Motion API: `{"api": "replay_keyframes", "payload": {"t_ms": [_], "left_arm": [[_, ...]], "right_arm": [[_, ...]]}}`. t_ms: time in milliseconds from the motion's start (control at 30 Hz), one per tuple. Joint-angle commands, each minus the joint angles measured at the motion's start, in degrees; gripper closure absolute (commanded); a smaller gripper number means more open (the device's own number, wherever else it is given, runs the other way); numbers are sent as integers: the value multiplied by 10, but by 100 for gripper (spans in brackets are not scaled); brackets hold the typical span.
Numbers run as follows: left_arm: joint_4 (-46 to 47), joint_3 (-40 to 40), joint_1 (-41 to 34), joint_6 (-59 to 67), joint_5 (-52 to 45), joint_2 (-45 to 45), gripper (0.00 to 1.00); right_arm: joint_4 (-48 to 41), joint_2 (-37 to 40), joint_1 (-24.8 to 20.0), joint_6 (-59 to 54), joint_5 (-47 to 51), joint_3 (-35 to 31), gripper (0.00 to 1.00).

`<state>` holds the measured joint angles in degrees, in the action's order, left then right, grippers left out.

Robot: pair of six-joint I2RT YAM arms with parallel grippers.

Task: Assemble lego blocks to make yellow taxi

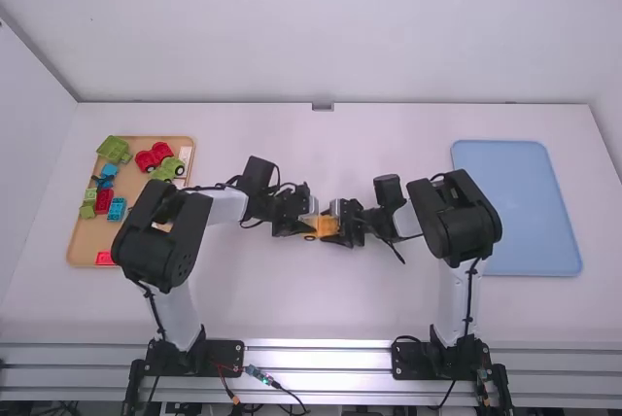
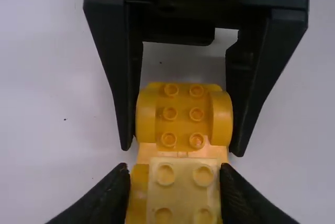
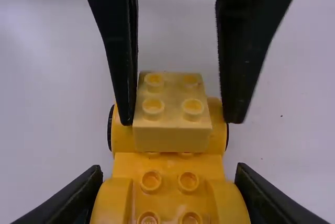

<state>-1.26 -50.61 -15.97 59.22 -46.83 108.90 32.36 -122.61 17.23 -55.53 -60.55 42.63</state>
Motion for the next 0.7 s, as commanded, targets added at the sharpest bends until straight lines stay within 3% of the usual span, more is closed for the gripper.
{"api": "replay_keyframes", "payload": {"t_ms": [0,67,167,200,433,567,667], "left_arm": [[-2,4,-2,-13,-8,9,48],[-7,4,-1,-15,-23,9,39],[-8,4,-2,-15,-22,8,2],[-8,4,1,-15,-22,7,1],[21,4,31,-29,-24,-42,1],[67,4,58,45,-94,-64,4],[84,5,68,77,-119,-63,28]], "right_arm": [[-1,-10,4,0,-11,-2,40],[-1,-10,4,2,-10,-2,40],[-1,-10,4,0,-11,-2,40],[-2,-10,4,0,-10,-2,40],[-3,-10,4,2,-7,-2,40],[-3,-10,4,1,-7,-2,40],[-3,-10,4,1,-7,-2,40]]}}
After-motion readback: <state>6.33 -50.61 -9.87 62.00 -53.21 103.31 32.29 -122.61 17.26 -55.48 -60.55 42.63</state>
